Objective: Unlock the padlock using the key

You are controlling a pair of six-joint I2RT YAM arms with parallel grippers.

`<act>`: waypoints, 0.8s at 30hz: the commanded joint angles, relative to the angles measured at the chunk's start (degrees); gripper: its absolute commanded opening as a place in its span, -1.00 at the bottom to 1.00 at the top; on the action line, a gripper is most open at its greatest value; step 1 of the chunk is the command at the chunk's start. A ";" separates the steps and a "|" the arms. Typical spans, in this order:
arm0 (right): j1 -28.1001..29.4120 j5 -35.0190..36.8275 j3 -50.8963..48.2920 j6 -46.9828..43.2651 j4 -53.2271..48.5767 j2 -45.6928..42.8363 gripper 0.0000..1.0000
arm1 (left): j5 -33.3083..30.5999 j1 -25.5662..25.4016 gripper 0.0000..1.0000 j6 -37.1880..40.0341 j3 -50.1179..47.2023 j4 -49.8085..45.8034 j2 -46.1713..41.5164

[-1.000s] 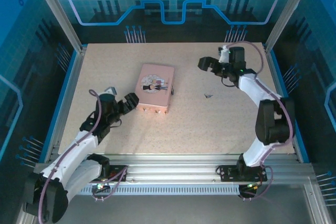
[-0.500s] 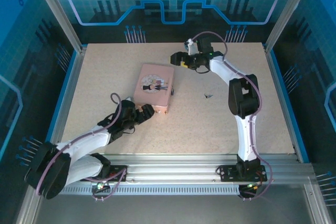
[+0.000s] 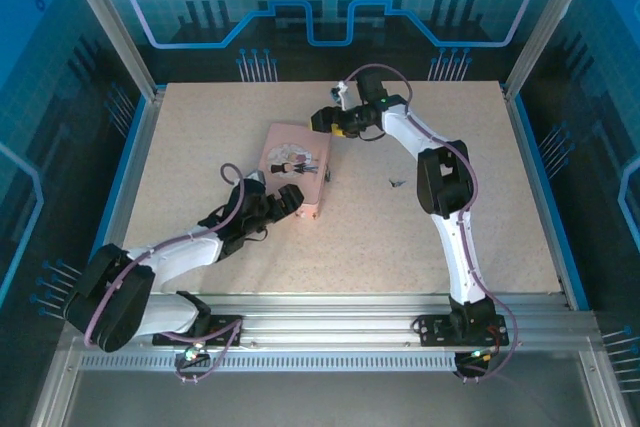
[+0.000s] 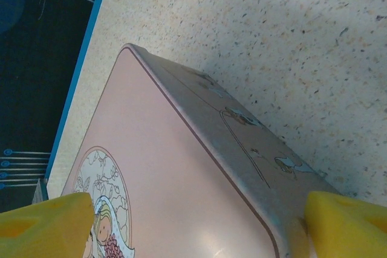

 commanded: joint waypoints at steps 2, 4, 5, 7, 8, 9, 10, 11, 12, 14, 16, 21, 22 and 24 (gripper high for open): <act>0.58 -4.18 -5.55 -4.21 -2.21 -4.31 0.78 | -0.96 1.85 0.98 1.88 1.88 1.51 0.64; 0.62 -4.80 -8.77 -5.79 -1.94 -5.97 0.75 | -1.06 2.86 0.98 2.13 1.86 0.98 0.23; 0.58 -4.77 -10.27 -6.21 -1.64 -8.21 0.74 | -0.94 3.34 0.98 2.26 1.79 0.64 -0.01; 0.61 -4.68 -14.21 -6.90 -0.39 -10.85 0.73 | -0.93 4.37 0.98 2.63 1.45 -0.01 -0.90; 0.64 -4.62 -16.33 -7.15 0.31 -12.12 0.72 | -0.92 4.81 0.98 2.97 1.27 -0.34 -1.38; 0.60 -4.30 -18.59 -7.37 1.13 -13.64 0.72 | -0.99 5.25 0.98 3.16 1.02 -0.85 -1.91; 0.53 -3.85 -20.81 -7.55 1.97 -15.00 0.72 | -0.92 5.78 0.98 3.40 0.75 -1.31 -2.52; 0.58 -3.53 -22.60 -7.59 2.70 -16.32 0.72 | -0.79 6.16 0.98 3.48 0.49 -1.91 -3.04; 0.51 -2.87 -24.68 -7.67 3.40 -17.39 0.72 | -0.70 6.61 0.98 3.60 0.22 -2.50 -3.74; 0.42 -1.06 -27.51 -7.36 4.84 -19.33 0.75 | -0.51 7.18 0.98 3.73 -0.47 -3.20 -5.29; -0.10 0.49 -28.65 -6.43 5.67 -20.20 0.78 | -0.45 7.27 0.98 3.87 -1.12 -4.31 -7.13; -0.84 2.65 -27.08 -4.08 7.02 -19.86 0.80 | 1.11 7.18 0.98 2.06 -3.01 -6.09 -10.26; -0.77 2.95 -25.68 -4.04 6.18 -19.12 0.80 | 1.23 7.18 0.98 1.54 -3.48 -6.09 -10.70; -0.42 3.05 -22.67 -4.08 4.62 -17.12 0.79 | 1.52 7.18 0.98 0.44 -4.36 -5.85 -11.45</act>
